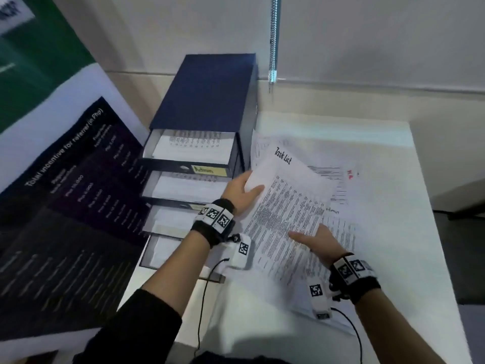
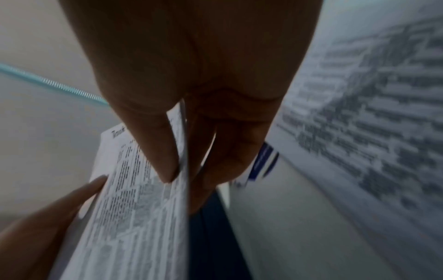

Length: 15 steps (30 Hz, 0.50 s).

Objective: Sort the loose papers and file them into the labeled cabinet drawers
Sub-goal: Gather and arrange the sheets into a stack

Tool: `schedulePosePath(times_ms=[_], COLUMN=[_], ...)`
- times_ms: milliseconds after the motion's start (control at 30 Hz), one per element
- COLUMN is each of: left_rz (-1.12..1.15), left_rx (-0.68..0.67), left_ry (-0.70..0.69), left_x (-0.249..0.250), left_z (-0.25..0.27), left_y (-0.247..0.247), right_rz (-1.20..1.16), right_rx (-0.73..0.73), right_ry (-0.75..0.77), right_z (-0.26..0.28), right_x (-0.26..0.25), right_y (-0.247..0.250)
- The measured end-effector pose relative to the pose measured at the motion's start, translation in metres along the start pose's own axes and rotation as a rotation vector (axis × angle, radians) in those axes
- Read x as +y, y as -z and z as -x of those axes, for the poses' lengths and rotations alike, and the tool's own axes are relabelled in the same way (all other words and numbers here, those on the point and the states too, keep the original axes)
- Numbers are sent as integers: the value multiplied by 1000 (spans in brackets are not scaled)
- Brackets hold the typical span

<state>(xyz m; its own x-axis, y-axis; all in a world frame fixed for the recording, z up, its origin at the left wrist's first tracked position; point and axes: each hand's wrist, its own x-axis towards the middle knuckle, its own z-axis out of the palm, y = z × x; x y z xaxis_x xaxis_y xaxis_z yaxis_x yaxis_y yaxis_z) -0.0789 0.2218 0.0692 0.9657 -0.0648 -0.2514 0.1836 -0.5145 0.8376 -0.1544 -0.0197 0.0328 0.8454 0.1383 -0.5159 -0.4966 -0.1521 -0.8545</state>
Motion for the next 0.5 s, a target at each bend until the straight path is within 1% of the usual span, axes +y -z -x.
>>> schedulePosePath(times_ms=[33, 100, 167, 233, 300, 333, 400, 467, 500], left_rz=[-13, 34, 104, 101, 65, 64, 58, 33, 19], left_rx=[-1, 31, 93, 155, 128, 100, 55, 39, 46], left_ry=[-18, -25, 55, 143, 186, 211, 306, 404, 435], left_x=[-7, -23, -43, -76, -114, -134, -164, -193, -202], left_z=[9, 28, 49, 70, 95, 108, 136, 156, 163], left_y=[17, 50, 79, 104, 125, 133, 146, 158, 164], right_rz=[20, 23, 48, 80, 147, 173, 280, 329, 299], right_rx=[-49, -147, -241, -309, -366, -423, -486, -505, -476], right_ry=[-32, -36, -8, -28, -74, -92, -148, -211, -225], right_z=[3, 7, 10, 15, 17, 19, 19, 19, 23], right_x=[3, 8, 7, 9, 16, 22, 38, 49, 48], right_y=[-18, -50, -81, -113, -146, -161, -189, -211, -221])
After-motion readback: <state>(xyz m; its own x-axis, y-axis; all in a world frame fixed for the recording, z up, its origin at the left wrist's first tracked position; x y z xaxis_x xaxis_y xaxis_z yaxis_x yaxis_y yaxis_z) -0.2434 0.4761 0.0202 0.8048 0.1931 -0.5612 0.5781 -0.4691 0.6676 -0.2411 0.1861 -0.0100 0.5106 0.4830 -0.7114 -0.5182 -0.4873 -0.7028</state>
